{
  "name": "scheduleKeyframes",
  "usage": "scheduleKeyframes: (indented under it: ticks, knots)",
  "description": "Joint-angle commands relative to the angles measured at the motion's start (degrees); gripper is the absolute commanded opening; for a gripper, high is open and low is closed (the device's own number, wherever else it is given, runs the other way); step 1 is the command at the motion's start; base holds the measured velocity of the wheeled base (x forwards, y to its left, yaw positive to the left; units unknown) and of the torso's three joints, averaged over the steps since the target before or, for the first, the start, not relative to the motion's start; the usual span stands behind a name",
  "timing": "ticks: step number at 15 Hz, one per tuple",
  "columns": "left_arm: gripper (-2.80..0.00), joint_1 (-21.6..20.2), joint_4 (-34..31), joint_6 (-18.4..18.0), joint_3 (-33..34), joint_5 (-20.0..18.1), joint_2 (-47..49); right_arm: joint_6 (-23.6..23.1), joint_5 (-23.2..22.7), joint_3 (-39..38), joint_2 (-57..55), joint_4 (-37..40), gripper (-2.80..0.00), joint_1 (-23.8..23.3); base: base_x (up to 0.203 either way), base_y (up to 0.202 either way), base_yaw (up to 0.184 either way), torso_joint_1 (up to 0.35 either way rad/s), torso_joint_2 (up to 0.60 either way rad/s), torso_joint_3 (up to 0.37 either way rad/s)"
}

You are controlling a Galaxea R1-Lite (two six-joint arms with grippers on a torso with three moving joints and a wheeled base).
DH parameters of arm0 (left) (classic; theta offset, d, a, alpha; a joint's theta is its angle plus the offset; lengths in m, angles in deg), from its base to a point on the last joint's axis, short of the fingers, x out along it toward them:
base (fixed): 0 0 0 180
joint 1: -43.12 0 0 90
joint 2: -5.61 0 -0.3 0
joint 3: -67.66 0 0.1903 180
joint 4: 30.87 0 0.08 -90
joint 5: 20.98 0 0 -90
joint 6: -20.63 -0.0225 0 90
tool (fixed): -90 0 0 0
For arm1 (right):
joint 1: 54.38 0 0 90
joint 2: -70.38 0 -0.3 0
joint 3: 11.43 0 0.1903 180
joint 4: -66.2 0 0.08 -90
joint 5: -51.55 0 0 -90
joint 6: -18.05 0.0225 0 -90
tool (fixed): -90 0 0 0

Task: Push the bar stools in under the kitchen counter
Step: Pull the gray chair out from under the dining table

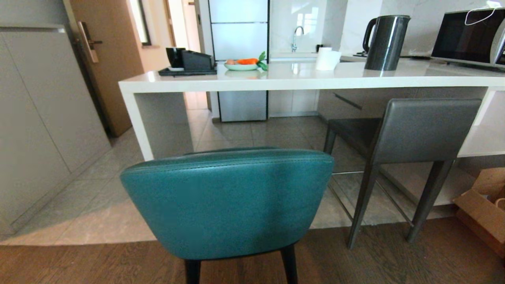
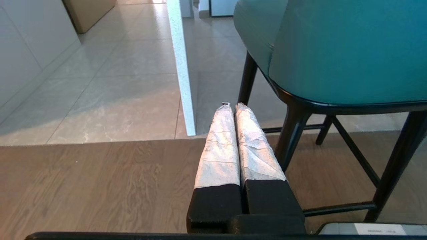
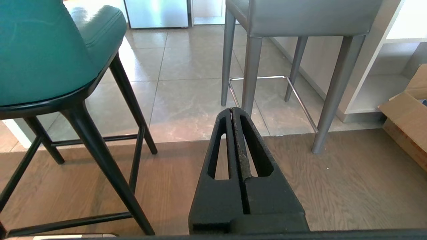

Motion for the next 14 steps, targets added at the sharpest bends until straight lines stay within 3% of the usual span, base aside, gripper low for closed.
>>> scheduleKeyframes:
  ticks: [1, 6, 14]
  knots:
    - [-2.80, 0.0, 0.1, 0.1, 0.0, 0.2, 0.1, -0.1, 0.0, 0.0, 0.0, -0.1, -2.80, 0.0, 0.000, 0.000, 0.000, 0.000, 0.00, 0.000]
    - [-2.80, 0.0, 0.0, 0.2, 0.0, 0.5, 0.1, 0.4, 0.0, 0.0, 0.0, -0.2, -2.80, 0.0, 0.001, -0.041, -0.001, 0.001, 0.00, 0.000]
    - [-2.80, 0.0, 0.0, 0.2, 0.0, 0.5, 0.1, 1.2, 0.2, 0.0, 0.0, -0.3, -2.80, 0.0, 0.000, -0.195, 0.001, 0.001, 0.00, 0.004]
